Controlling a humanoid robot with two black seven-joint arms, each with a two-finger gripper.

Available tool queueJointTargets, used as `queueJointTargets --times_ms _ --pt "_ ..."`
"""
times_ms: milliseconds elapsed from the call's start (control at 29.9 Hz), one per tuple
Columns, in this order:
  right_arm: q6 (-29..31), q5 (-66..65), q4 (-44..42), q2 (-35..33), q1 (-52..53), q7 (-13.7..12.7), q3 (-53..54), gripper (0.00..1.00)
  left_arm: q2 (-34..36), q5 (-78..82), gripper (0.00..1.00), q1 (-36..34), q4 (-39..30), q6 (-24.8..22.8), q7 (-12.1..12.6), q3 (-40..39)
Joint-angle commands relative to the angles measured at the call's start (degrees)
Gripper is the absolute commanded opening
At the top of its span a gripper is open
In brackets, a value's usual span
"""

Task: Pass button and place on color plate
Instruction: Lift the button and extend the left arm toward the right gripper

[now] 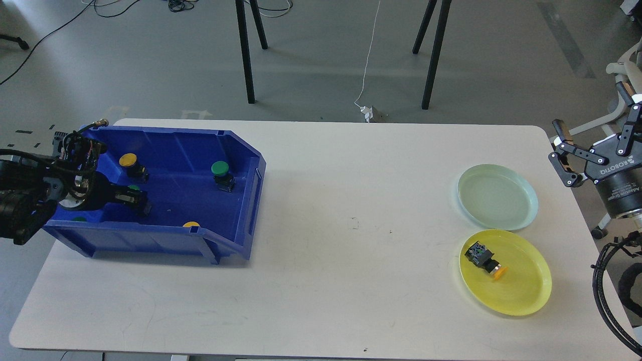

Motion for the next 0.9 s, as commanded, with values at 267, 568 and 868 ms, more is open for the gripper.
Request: queueJointTargets --times_ms 267,568,868 --pt "-0.2 -0.9 -0.2 0.0 -0.6 0.0 -0.2 0.96 27.7 -8.5 0.03 -6.5 -47.5 -7.9 0.0 -22.1" --pt "0.2 -4.4 2.2 1.0 -0.3 0.0 -1.9 0.96 15.7 -38.4 0.04 -6.3 -55.8 -9.9 0.0 -31.0" --pt "0.2 -9.4 3.1 1.8 9.4 0.0 -16.6 0.96 -4.0 -41.0 0.04 -1.1 -47.4 -5.9 0.0 -31.2"
